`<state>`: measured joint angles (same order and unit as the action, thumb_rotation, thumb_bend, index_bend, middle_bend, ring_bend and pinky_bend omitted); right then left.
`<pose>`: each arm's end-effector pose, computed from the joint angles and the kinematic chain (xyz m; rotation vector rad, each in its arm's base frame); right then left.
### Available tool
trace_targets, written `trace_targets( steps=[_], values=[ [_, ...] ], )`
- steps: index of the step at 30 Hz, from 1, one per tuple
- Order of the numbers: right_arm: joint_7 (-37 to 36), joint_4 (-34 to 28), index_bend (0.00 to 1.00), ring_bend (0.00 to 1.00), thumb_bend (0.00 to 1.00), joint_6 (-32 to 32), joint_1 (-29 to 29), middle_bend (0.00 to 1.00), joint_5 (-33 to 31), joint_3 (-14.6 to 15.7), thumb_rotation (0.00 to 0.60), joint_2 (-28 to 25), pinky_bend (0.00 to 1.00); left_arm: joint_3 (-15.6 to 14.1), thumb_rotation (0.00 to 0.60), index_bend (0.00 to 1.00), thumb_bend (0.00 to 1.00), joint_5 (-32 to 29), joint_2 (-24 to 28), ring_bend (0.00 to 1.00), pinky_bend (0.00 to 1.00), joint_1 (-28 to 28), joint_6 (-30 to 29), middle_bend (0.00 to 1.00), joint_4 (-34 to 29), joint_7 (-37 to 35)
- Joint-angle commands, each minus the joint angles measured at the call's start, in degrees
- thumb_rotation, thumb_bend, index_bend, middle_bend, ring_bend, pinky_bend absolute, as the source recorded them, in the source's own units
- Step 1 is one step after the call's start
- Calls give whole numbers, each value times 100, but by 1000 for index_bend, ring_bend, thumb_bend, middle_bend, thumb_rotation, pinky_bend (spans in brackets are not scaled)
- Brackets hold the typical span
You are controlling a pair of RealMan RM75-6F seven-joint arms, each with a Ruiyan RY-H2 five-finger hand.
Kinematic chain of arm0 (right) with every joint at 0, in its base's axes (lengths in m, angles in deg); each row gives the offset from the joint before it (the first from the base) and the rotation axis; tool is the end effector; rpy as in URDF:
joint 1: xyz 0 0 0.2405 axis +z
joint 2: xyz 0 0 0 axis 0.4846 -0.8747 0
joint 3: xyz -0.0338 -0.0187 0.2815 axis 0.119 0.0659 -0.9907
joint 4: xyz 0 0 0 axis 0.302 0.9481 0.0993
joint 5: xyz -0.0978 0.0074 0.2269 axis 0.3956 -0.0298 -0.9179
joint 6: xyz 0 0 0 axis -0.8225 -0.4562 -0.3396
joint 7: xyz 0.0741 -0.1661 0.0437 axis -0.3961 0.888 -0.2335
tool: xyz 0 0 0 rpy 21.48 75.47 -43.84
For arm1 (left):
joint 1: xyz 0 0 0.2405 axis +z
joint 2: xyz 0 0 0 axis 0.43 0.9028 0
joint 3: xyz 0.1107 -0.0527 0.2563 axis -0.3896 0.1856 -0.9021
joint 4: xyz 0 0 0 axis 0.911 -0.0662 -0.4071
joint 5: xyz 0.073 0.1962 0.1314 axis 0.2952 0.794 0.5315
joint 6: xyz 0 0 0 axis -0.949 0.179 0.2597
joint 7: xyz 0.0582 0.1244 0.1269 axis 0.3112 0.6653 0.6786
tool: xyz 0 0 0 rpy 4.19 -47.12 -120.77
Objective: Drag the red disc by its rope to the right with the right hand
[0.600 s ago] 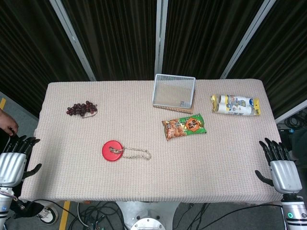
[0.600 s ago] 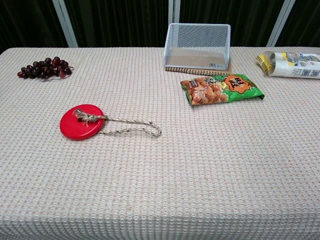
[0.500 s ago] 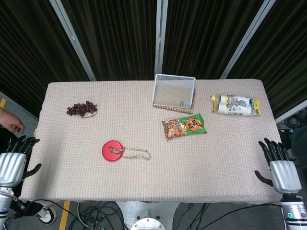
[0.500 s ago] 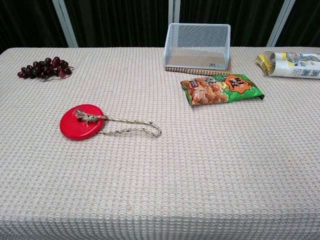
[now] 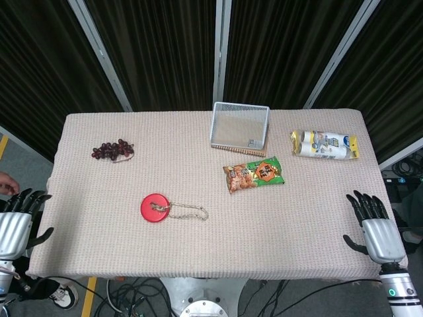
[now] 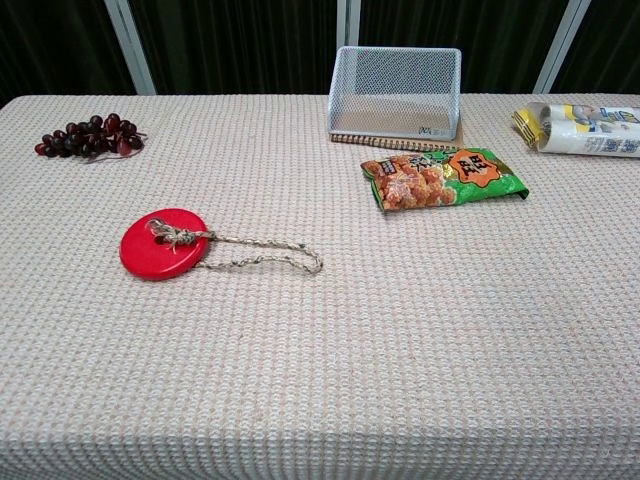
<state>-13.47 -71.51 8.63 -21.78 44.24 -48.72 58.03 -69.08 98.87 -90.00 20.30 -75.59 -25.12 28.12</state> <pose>-0.3537 -0.2389 0.1100 1.5270 -0.8950 0.8413 -0.3579 0.2266 0.1413 -1.4459 -0.7838 -0.8412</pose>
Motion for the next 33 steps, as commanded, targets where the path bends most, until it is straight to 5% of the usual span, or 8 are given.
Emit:
trace_targets(
  steps=[1,15,23,33],
  values=[
    [25,-224,0,0,118,351,276,0,85,-27,600,-184,0,1,600,236,192,-1,-60,99,176,26,-41,174,87,-42],
    [-183,-1550,0,0,181,3158,2585,0,121,-610,600,-292,0,-3,600,262,192,-27,-201,99,176,-13,63,175,242,5],
    [-103,-1133,0,0,212,4648,3872,0,-572,-868,600,789,0,8,600,268,192,-113,-209,99,175,76,-13,176,396,-195],
    [341,-313,0,0,212,5268,4738,0,-1453,-907,600,1789,0,31,600,268,192,-204,-256,99,164,183,-101,180,649,-430]
  ],
)
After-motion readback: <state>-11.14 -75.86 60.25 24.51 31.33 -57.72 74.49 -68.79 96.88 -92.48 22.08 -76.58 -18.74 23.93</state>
